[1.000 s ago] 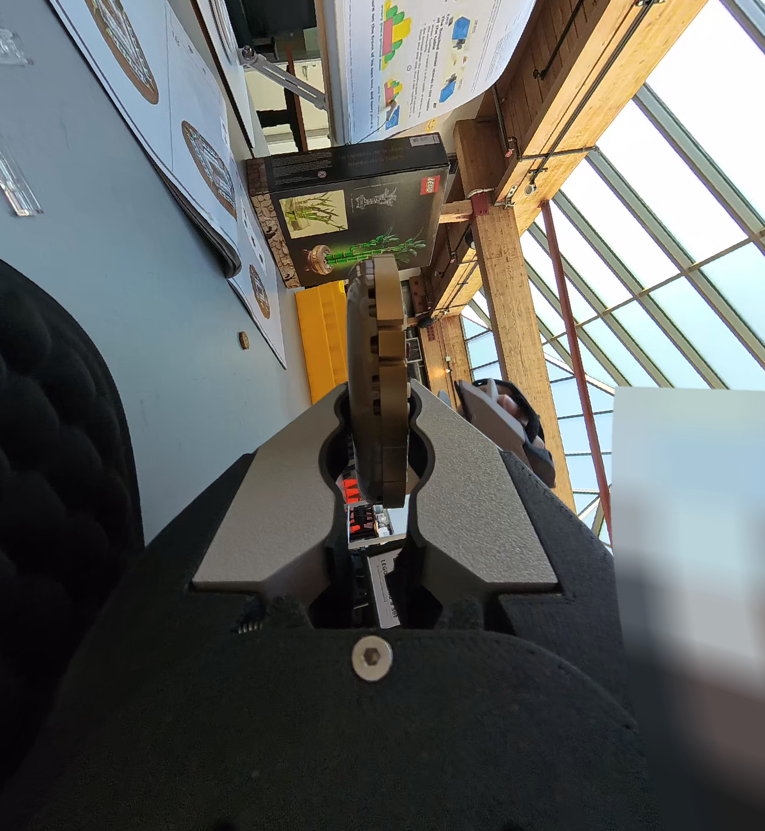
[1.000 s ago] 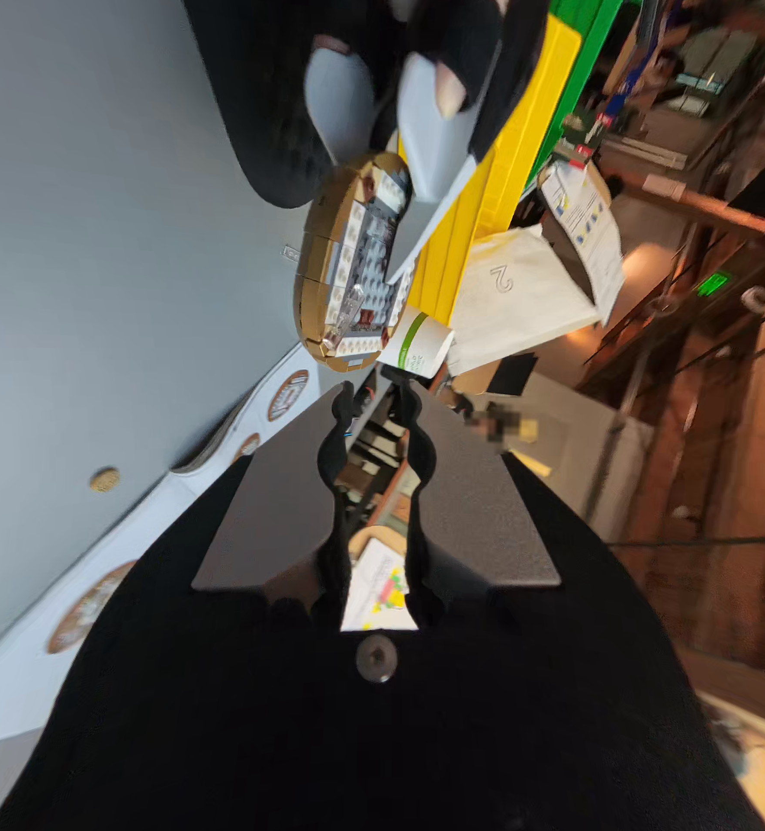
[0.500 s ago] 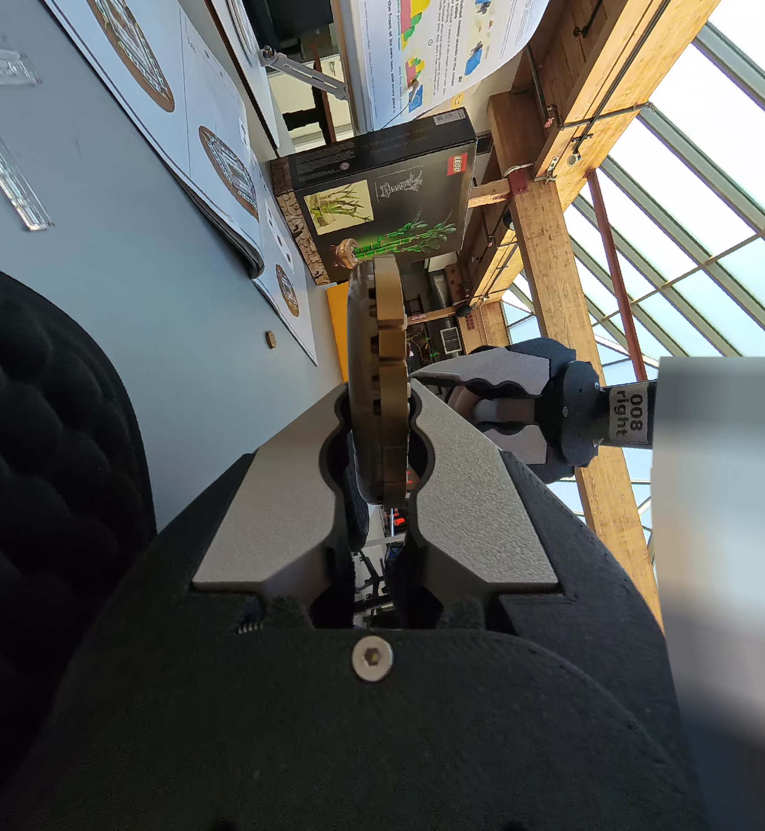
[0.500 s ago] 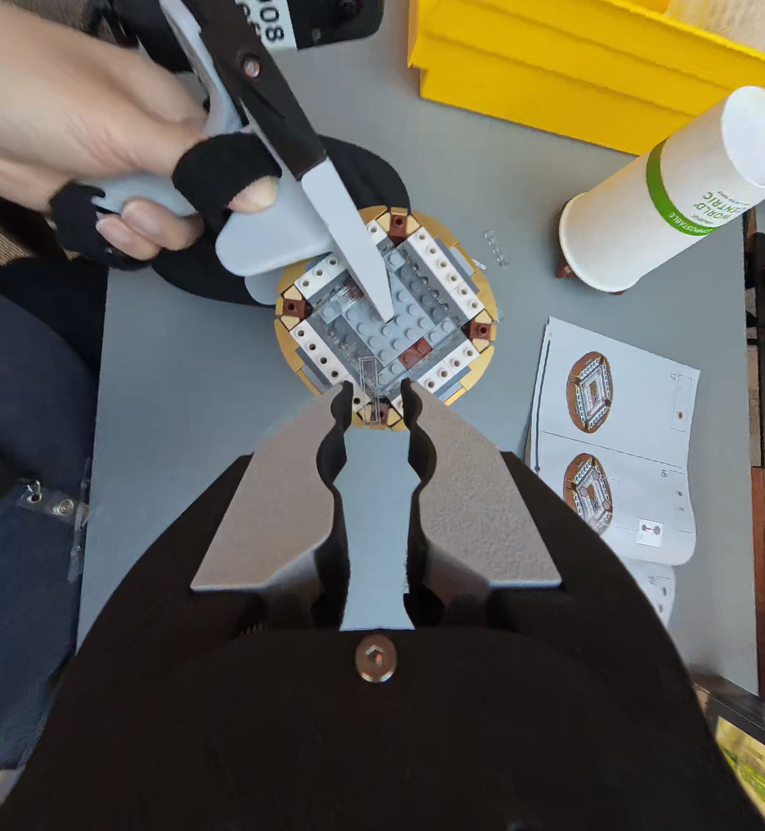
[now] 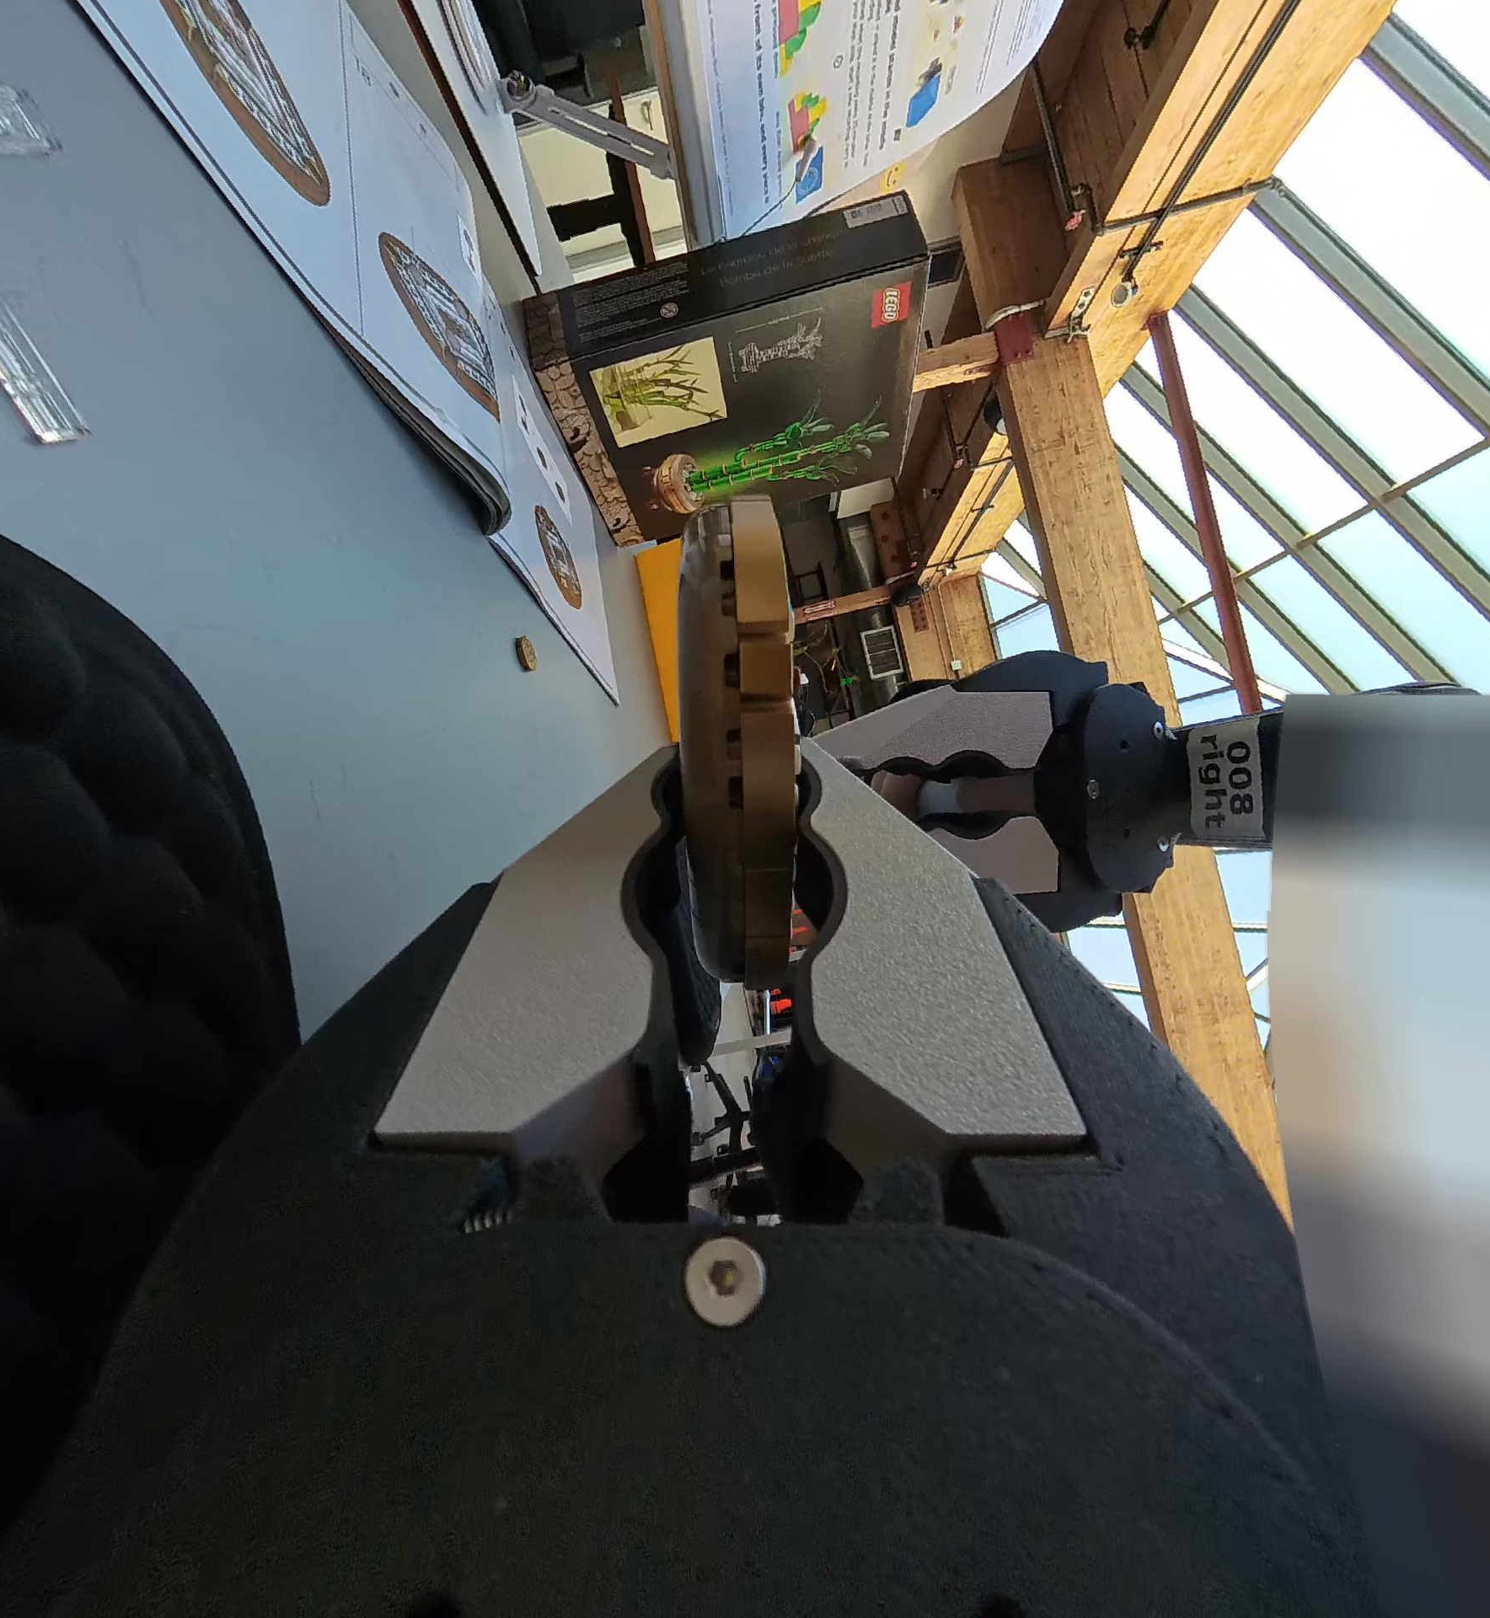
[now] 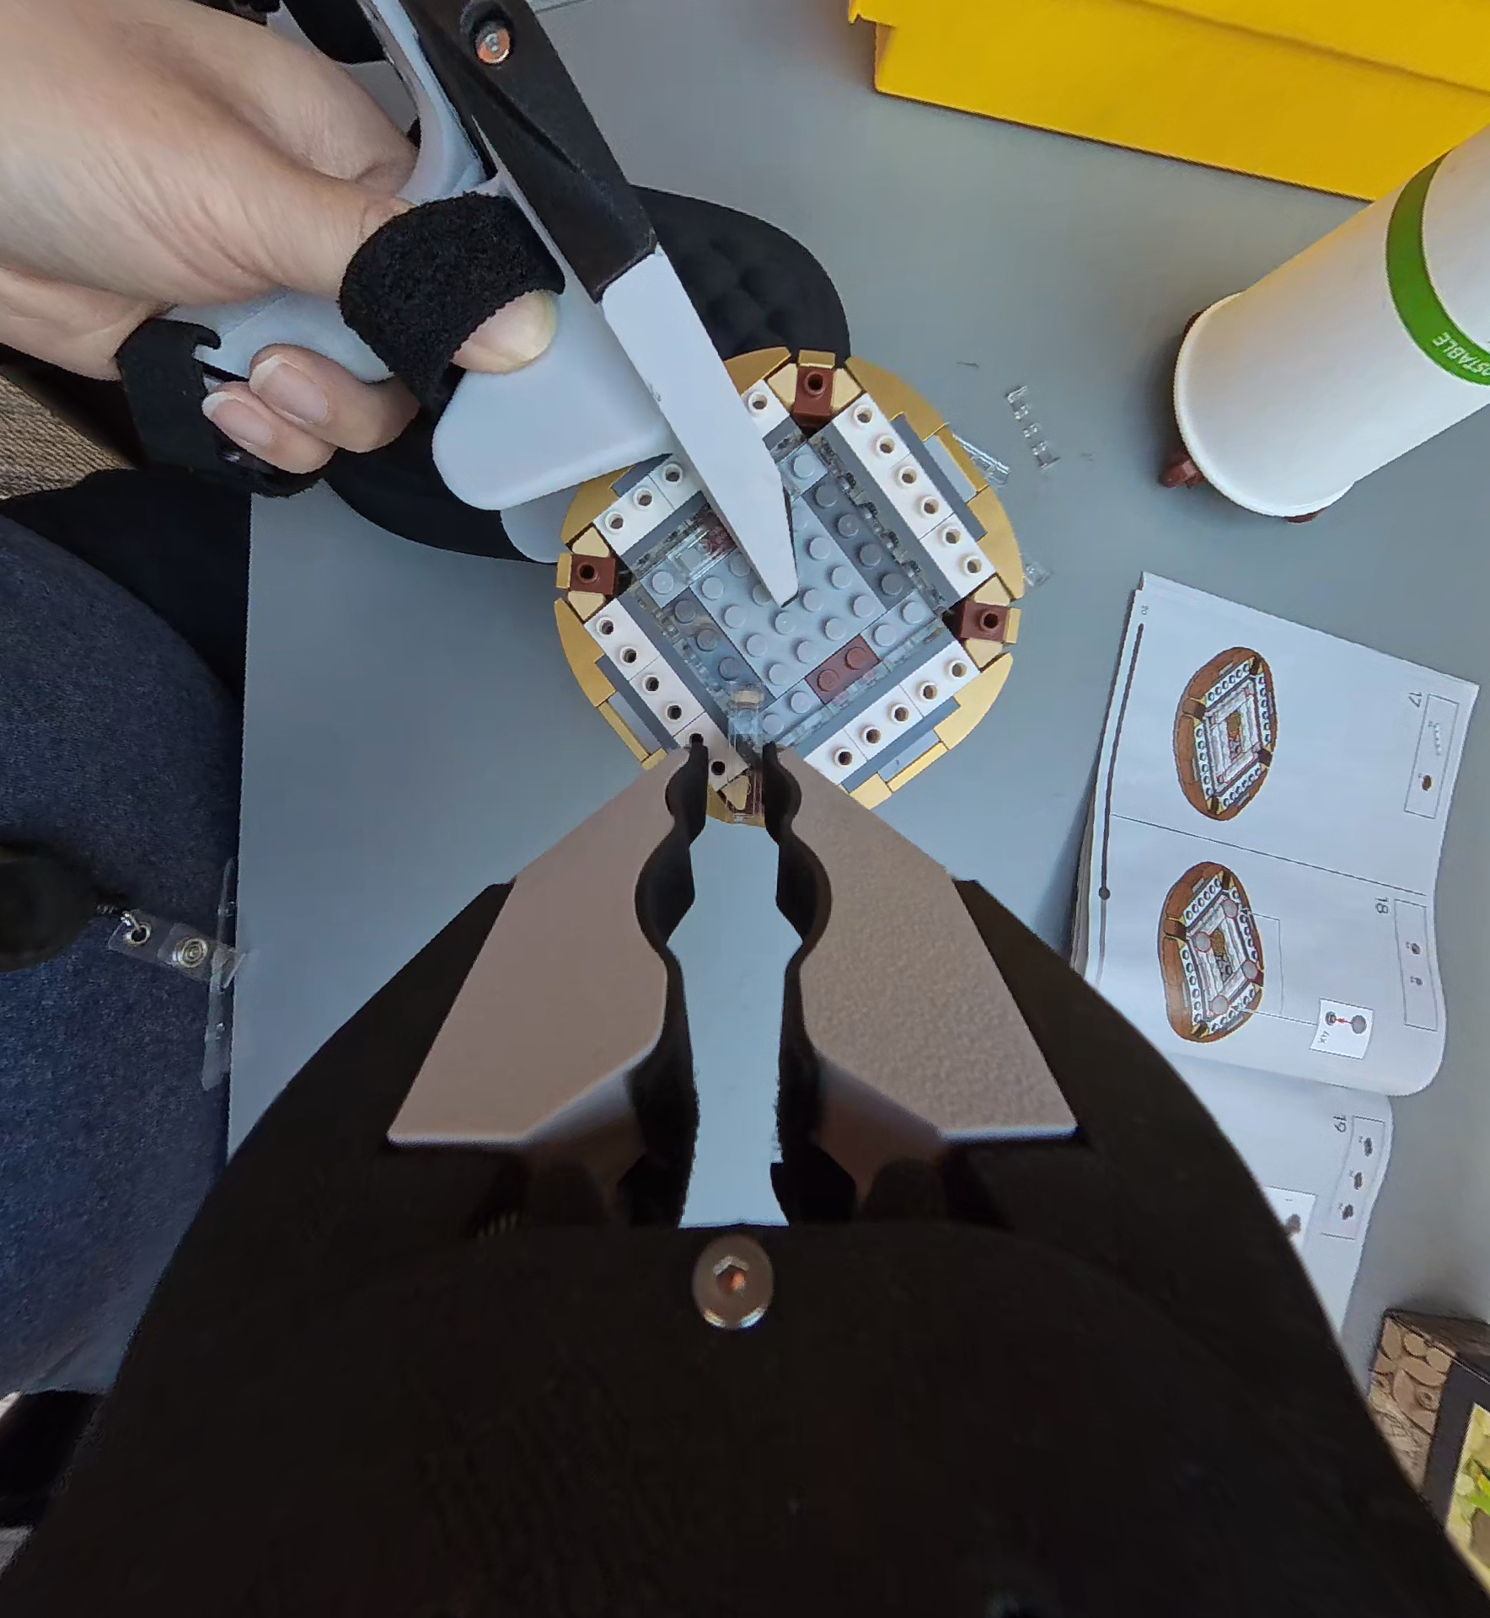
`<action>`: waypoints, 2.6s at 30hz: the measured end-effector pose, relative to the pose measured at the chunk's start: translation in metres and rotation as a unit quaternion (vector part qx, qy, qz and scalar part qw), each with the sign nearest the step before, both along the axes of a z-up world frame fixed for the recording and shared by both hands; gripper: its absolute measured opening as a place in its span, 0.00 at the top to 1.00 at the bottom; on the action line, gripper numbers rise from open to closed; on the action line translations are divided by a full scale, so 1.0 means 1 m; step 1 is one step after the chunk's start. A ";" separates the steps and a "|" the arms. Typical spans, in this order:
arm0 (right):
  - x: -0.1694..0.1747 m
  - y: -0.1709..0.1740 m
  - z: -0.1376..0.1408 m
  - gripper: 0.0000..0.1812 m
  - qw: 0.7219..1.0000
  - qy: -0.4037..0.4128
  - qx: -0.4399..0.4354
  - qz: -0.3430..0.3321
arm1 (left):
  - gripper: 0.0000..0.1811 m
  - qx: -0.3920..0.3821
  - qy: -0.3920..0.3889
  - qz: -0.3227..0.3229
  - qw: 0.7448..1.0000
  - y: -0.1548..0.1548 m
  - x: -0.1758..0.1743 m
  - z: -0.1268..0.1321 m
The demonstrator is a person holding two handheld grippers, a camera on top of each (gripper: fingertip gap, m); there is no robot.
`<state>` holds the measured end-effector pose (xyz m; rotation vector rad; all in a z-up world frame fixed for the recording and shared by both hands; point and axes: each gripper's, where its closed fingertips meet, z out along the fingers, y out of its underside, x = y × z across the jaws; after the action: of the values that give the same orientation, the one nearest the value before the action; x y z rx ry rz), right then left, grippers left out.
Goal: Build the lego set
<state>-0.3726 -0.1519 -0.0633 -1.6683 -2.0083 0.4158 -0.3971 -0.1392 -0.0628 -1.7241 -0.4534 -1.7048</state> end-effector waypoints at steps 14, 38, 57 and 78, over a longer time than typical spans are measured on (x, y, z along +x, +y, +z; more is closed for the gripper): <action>-0.003 0.021 0.010 0.96 0.990 0.055 -0.061 -0.114 | 0.89 -0.004 0.001 0.004 1.000 0.002 0.002 -0.003; 0.140 0.148 0.121 0.96 0.875 0.184 -0.082 -0.439 | 0.89 0.026 -0.087 -0.266 0.960 0.162 0.151 0.085; 0.131 0.206 0.103 0.96 0.856 0.255 -0.119 -0.434 | 0.90 0.073 0.008 -0.210 0.975 0.198 0.133 0.053; 0.083 0.236 0.029 0.96 0.866 0.232 -0.115 -0.427 | 0.90 0.058 0.037 -0.074 0.995 0.232 0.085 0.006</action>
<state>-0.2898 0.0839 -0.0345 -2.1382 -0.7716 0.6465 -0.3118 0.0930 -0.0572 -1.7651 -0.1940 -1.7273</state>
